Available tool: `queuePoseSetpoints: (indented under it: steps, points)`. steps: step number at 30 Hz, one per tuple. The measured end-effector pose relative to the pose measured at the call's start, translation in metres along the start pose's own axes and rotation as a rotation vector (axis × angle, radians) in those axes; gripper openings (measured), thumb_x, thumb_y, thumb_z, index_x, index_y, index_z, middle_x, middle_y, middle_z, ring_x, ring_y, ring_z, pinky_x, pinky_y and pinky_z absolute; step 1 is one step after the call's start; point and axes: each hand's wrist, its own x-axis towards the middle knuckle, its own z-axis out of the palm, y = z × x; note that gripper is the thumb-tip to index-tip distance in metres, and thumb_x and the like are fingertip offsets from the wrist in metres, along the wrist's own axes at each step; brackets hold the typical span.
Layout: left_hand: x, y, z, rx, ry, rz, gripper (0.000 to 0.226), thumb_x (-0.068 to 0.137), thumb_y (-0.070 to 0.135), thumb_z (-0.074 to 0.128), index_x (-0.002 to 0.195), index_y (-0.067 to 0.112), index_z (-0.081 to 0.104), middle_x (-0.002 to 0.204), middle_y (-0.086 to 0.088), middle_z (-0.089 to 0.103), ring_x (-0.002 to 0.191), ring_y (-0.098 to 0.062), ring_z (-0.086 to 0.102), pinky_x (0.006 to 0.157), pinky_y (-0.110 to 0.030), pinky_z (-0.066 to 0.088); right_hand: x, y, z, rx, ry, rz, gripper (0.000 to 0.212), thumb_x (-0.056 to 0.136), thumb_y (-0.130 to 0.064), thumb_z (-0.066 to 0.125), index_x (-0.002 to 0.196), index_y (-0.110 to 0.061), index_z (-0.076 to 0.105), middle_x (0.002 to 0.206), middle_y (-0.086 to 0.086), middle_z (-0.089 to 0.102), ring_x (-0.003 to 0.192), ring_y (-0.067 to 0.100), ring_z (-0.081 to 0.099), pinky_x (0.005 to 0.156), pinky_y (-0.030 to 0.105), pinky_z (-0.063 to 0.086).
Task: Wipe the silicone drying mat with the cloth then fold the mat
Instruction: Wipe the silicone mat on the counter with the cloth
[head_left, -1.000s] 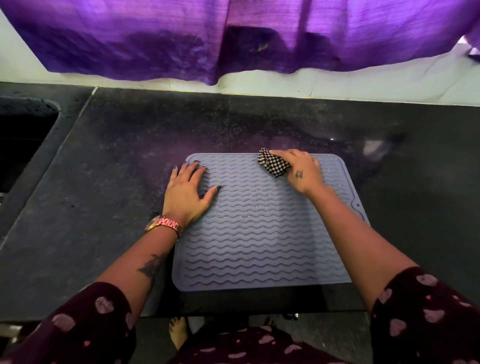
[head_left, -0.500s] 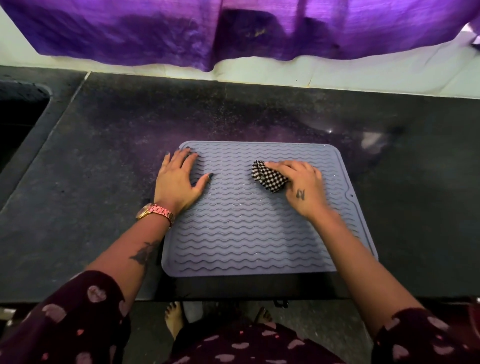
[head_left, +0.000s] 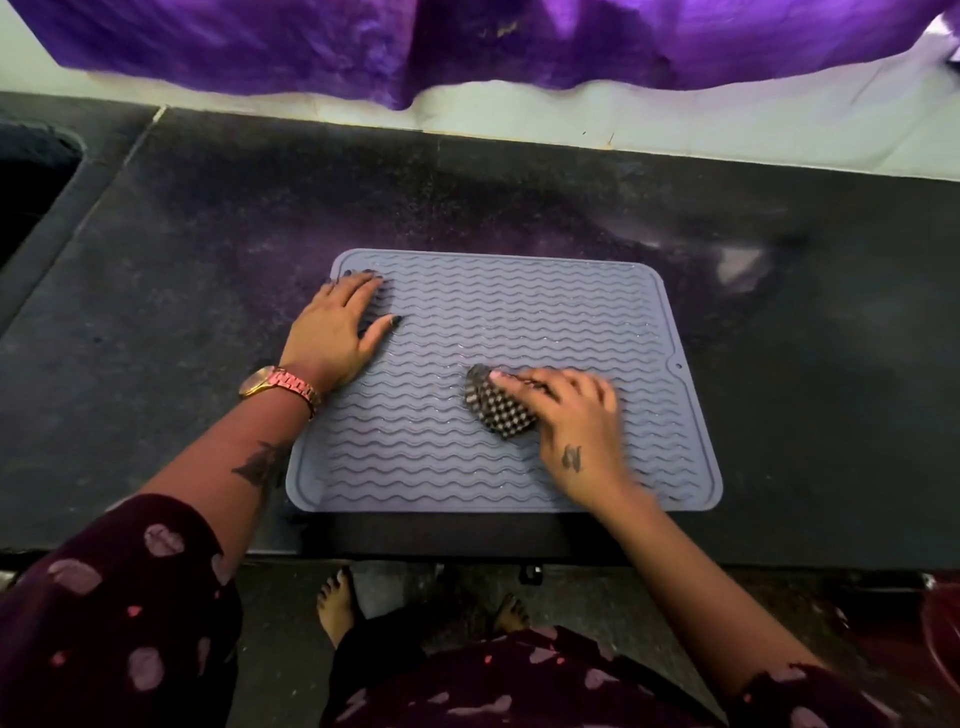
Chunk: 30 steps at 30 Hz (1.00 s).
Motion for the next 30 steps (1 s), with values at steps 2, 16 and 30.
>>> queuePoseSetpoints:
  steps: [2, 16, 30]
  points:
    - [-0.001, 0.002, 0.001, -0.004, -0.001, -0.015, 0.053, 0.095, 0.038, 0.046, 0.139, 0.008, 0.043, 0.146, -0.012, 0.040, 0.135, -0.032, 0.036, 0.116, -0.039, 0.021, -0.007, 0.000, 0.002, -0.019, -0.039, -0.023, 0.069, 0.077, 0.003, 0.054, 0.132, -0.039, 0.048, 0.125, -0.003, 0.057, 0.115, 0.024, 0.047, 0.100, 0.043, 0.024]
    - [-0.004, 0.023, 0.021, 0.038, -0.016, -0.220, 0.089, 0.083, 0.073, 0.020, 0.147, 0.012, 0.026, 0.156, -0.009, 0.020, 0.145, -0.026, 0.014, 0.119, -0.039, 0.006, -0.039, -0.006, -0.013, 0.049, -0.068, -0.079, 0.070, 0.072, -0.001, 0.048, 0.130, -0.041, 0.049, 0.120, -0.004, 0.059, 0.107, 0.024, 0.049, 0.090, 0.038, 0.023]
    - [-0.006, 0.023, 0.019, 0.023, 0.041, -0.216, 0.086, 0.082, 0.071, 0.026, 0.144, 0.011, 0.034, 0.153, -0.009, 0.028, 0.142, -0.027, 0.022, 0.119, -0.040, 0.011, -0.068, 0.012, -0.024, 0.149, -0.016, -0.061, 0.070, 0.074, 0.003, 0.052, 0.127, -0.044, 0.051, 0.119, -0.010, 0.058, 0.107, 0.016, 0.046, 0.089, 0.035, 0.027]
